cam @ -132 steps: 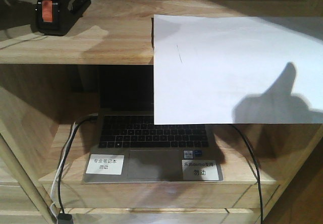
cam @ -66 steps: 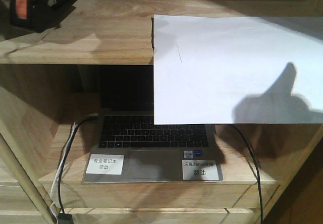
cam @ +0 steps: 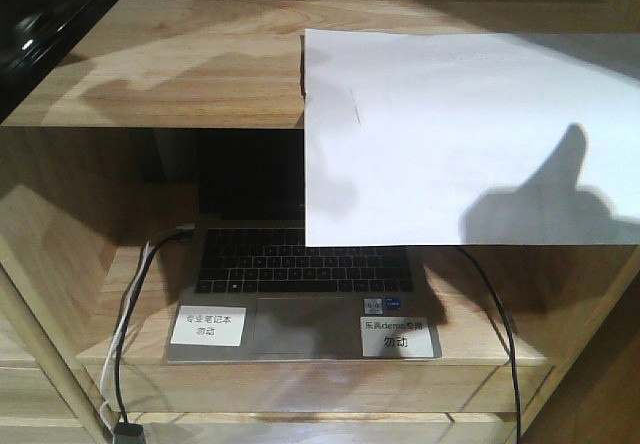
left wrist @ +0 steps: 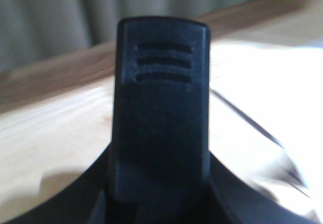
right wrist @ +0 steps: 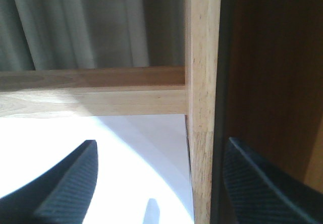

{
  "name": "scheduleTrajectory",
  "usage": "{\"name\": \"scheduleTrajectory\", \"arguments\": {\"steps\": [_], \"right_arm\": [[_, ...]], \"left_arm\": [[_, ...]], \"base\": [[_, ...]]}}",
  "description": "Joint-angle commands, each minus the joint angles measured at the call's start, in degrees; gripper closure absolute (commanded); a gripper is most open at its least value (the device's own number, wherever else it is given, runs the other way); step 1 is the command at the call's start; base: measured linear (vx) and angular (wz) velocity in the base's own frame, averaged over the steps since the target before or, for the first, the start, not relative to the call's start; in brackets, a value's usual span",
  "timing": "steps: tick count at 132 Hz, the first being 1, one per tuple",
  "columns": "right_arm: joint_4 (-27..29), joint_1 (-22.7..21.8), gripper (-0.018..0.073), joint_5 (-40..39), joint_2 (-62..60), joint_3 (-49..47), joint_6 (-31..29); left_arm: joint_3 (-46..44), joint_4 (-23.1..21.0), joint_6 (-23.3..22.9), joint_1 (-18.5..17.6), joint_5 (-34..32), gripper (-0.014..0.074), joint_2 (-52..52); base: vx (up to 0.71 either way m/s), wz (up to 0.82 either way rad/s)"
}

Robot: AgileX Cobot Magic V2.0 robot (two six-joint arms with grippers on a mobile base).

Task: Grab stapler and paper to desk for stapling

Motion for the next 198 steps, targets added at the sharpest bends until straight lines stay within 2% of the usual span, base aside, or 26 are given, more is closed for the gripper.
{"name": "scheduleTrajectory", "arguments": {"steps": [1, 45, 61, 80, 126, 198], "right_arm": [[-0.3, -0.5, 0.0068, -4.0, 0.5, -1.5, -0.4], [-0.3, -0.5, 0.0068, -4.1, 0.5, -1.5, -0.4], [-0.3, -0.5, 0.0068, -4.1, 0.5, -1.5, -0.4], [-0.3, -0.5, 0.0068, -4.1, 0.5, -1.5, -0.4], [-0.3, -0.5, 0.0068, -4.1, 0.5, -1.5, -0.4], [-0.3, -0.5, 0.0068, -4.1, 0.5, -1.5, -0.4]], "left_arm": [[3.8, -3.8, 2.6, -0.3, -8.9, 0.0604, -6.3], [18.4, -10.4, 3.2, -0.3, -8.5, 0.0604, -23.6], [22.6, -11.0, 3.2, -0.3, -7.5, 0.0604, -29.3], [26.7, -13.7, 3.2, -0.3, -4.0, 0.0604, -35.0], [29.4, -14.8, 3.2, -0.3, 7.2, 0.0604, -41.3], [29.6, -14.7, 3.2, -0.3, 8.0, 0.0603, -42.2]], "base": [[0.0, 0.0], [0.0, 0.0], [0.0, 0.0], [0.0, 0.0], [0.0, 0.0], [0.0, 0.0]]}}
